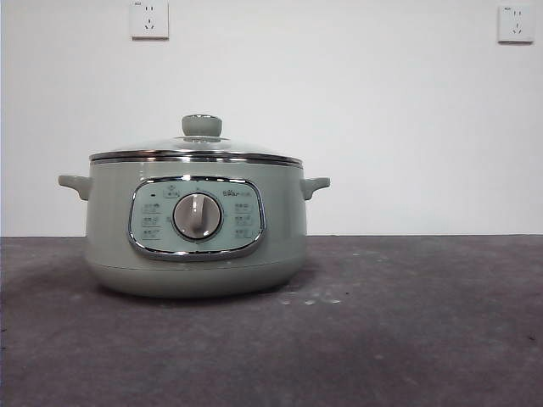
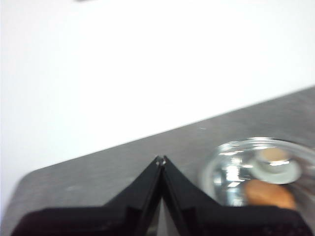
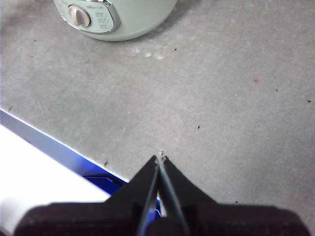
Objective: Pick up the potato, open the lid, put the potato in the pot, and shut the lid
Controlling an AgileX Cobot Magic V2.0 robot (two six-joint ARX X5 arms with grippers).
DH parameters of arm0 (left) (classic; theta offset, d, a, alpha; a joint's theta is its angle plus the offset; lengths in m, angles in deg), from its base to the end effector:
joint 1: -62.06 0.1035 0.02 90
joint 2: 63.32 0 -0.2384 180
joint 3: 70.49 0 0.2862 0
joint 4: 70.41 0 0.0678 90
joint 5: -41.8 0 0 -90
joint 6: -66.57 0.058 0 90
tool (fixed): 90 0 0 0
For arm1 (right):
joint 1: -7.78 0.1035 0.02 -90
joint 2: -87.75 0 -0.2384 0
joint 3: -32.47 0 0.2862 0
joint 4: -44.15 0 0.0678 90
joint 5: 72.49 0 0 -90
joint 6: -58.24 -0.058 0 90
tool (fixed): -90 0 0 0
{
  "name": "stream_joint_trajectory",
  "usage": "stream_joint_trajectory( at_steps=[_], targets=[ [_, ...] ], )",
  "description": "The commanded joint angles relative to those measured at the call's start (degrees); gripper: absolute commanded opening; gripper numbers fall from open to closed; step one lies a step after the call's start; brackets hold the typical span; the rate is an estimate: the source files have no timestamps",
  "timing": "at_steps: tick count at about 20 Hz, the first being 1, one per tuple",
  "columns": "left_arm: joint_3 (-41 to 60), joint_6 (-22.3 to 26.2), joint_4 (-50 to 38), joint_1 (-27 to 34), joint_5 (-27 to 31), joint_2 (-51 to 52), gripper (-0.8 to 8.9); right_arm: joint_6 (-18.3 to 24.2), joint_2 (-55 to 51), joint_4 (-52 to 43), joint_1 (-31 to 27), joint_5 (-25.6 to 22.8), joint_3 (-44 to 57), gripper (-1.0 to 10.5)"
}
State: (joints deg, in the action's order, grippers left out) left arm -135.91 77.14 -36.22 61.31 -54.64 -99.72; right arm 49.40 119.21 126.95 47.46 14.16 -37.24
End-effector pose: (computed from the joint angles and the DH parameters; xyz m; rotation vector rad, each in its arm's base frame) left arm 0.2032 -0.0092 0.3725 0.1796 0.0784 -0.1334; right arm 0.1030 0.0810 0.3169 -0.1473 0.7771 0.5414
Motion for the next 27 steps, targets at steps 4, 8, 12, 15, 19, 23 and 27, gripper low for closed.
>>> stream_joint_trajectory(
  at_steps=[4,8,12,15,19,23,27],
  targets=[
    [28.79,-1.22,-15.91,1.31,1.64,13.07,-0.04,-0.59,-0.17,-0.22,0.04,-0.79,0.48,0.0],
    [43.50,-3.37,-21.57,1.31,2.03,21.66,-0.03,-0.61,-0.17,-0.20,0.04,-0.79,0.48,0.0],
    [50.38,-4.42,-21.38,1.33,3.67,28.63,-0.04,-0.59,-0.17,-0.22,0.04,-0.79,0.48,0.0],
    [52.89,-5.29,-19.26,1.33,3.65,32.79,-0.04,-0.61,-0.17,-0.22,0.04,-0.79,0.48,0.0],
    [52.89,-5.75,-12.35,1.31,3.48,36.17,-0.03,-0.61,-0.17,-0.22,0.04,-0.90,0.48,0.0],
    [52.87,-6.97,-12.68,1.31,3.06,36.06,-0.03,-0.61,-0.17,-0.20,0.07,-1.22,0.48,0.0],
    [52.87,-6.97,-12.68,1.31,3.06,35.23,-0.03,-0.61,-0.17,-0.17,0.07,-2.08,0.48,0.0]
  ],
)
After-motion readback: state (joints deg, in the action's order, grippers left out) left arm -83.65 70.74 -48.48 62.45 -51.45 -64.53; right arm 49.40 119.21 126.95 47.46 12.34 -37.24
